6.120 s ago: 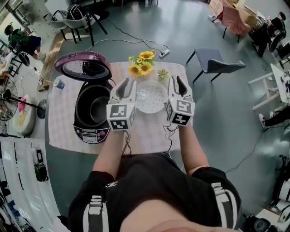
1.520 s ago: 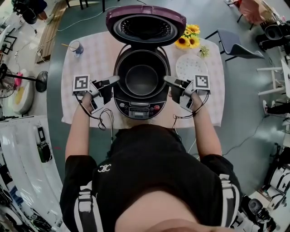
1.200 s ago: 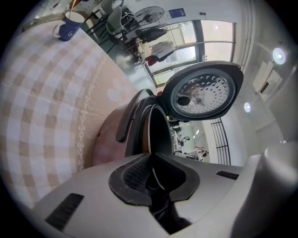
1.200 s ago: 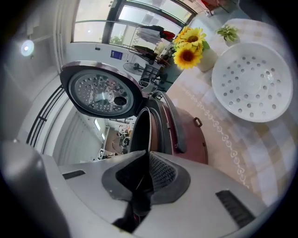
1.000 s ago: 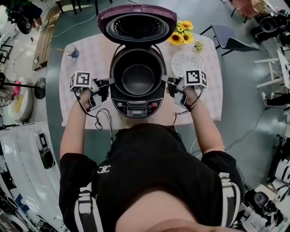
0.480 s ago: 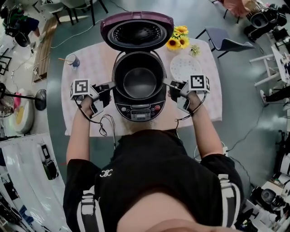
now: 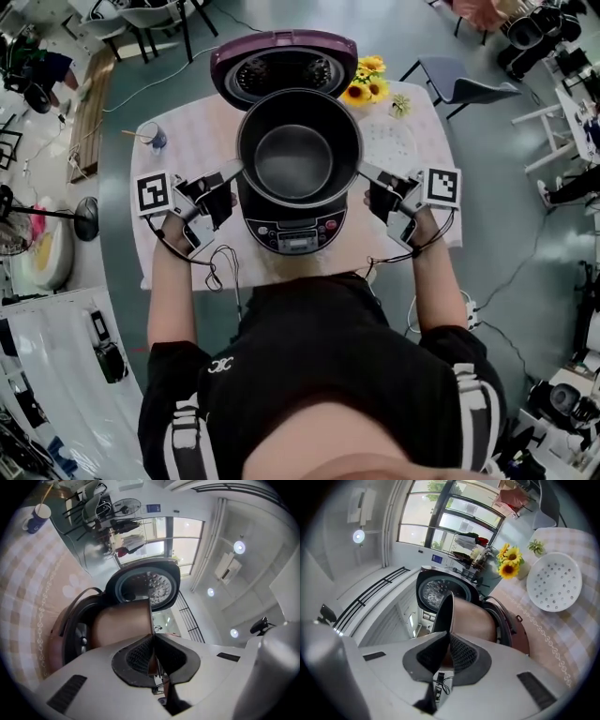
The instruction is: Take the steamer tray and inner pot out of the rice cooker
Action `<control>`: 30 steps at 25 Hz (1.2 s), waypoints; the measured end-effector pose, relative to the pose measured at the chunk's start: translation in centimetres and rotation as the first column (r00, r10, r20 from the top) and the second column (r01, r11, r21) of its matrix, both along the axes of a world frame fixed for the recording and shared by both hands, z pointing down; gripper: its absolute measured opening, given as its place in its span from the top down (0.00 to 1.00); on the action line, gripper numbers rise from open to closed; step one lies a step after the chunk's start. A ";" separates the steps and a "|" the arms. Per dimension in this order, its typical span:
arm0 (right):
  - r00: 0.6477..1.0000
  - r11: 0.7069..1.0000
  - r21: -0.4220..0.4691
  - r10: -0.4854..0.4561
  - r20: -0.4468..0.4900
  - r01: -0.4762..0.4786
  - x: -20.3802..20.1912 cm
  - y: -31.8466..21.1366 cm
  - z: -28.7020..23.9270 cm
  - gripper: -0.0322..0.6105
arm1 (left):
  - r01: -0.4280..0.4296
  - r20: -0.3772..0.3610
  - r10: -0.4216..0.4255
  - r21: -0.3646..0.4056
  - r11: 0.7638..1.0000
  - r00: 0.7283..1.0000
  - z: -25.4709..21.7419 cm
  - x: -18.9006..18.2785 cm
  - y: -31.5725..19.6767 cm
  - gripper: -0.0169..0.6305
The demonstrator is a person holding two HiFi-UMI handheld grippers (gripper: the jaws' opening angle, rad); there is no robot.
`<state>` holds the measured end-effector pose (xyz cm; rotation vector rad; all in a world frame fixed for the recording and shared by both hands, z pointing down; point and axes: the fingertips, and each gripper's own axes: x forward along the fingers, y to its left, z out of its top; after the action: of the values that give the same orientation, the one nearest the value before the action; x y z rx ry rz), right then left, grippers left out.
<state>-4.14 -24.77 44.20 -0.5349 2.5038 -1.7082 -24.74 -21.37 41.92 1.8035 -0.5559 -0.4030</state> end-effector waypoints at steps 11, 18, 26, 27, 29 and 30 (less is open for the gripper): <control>0.997 0.994 0.083 0.062 0.045 -0.065 6.7 1.7 -3.6 0.92 | -0.036 0.015 0.035 0.124 0.992 0.999 -5.0 6.4 1.5 0.95; 0.991 0.988 0.086 0.122 0.056 -0.127 15.1 3.2 -4.1 0.91 | -0.094 0.012 0.093 0.115 0.989 0.996 -4.8 14.7 1.8 0.95; 0.982 0.979 0.083 0.187 0.021 -0.188 26.0 4.8 -2.2 0.91 | -0.148 0.034 0.145 0.090 0.985 0.989 -2.3 25.4 2.6 0.95; 0.981 0.978 0.084 0.192 0.015 -0.193 27.3 4.9 -1.8 0.91 | -0.151 0.041 0.148 0.081 0.985 0.988 -1.7 26.6 2.8 0.95; 0.980 0.977 0.074 0.200 0.003 -0.200 29.6 5.1 -0.8 0.91 | -0.153 0.046 0.150 0.060 0.986 0.988 -0.5 28.8 3.1 0.95; 0.979 0.977 0.065 0.203 -0.002 -0.202 30.6 5.1 -0.2 0.91 | -0.151 0.045 0.149 0.048 0.987 0.988 0.2 29.8 3.2 0.95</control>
<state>26.43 -19.62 44.01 -0.7636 2.4048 -1.5500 5.01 -18.20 42.09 1.8927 -0.4385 -0.2796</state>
